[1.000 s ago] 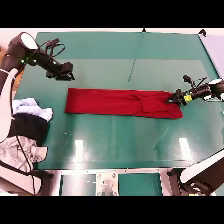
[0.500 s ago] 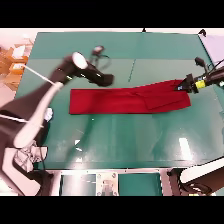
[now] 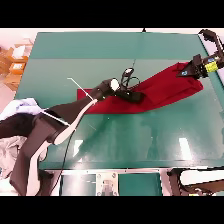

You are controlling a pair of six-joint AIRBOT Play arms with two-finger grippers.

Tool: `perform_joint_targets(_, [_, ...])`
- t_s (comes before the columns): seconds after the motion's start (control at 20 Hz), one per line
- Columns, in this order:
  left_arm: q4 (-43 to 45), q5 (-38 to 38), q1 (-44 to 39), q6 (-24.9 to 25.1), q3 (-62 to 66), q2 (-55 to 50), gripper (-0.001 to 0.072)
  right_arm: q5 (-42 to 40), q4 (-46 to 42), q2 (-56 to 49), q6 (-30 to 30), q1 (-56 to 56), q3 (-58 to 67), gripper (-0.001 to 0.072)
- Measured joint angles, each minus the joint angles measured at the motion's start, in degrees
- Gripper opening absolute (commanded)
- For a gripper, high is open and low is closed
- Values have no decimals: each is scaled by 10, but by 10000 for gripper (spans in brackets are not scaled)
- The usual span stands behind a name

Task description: Fold the shirts.

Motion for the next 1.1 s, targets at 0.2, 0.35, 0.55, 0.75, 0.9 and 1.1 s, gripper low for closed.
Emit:
perform_joint_targets(0.2, [-24, -22, 1, 0, 27, -19, 23, 1, -1, 6, 12, 13, 9, 20])
perform_joint_targets(0.35, [-30, -101, 32, 8, 68, -22, 23, 1, 0, 8, 26, 16, 12, 20])
perform_joint_targets(0.55, [-23, -265, 124, 24, 106, 17, 23, -4, 17, 8, 48, 38, 12, 21])
perform_joint_targets(0.75, [12, -398, 241, 29, 116, 88, 23, -59, 37, 8, 85, 120, 9, 28])
perform_joint_targets(0.9, [21, -462, 316, 31, 117, 130, 23, -158, 41, -2, 106, 223, -12, 28])
perform_joint_targets(1.1, [30, -509, 376, 37, 117, 153, 23, -349, 45, -60, 120, 384, -49, 273])
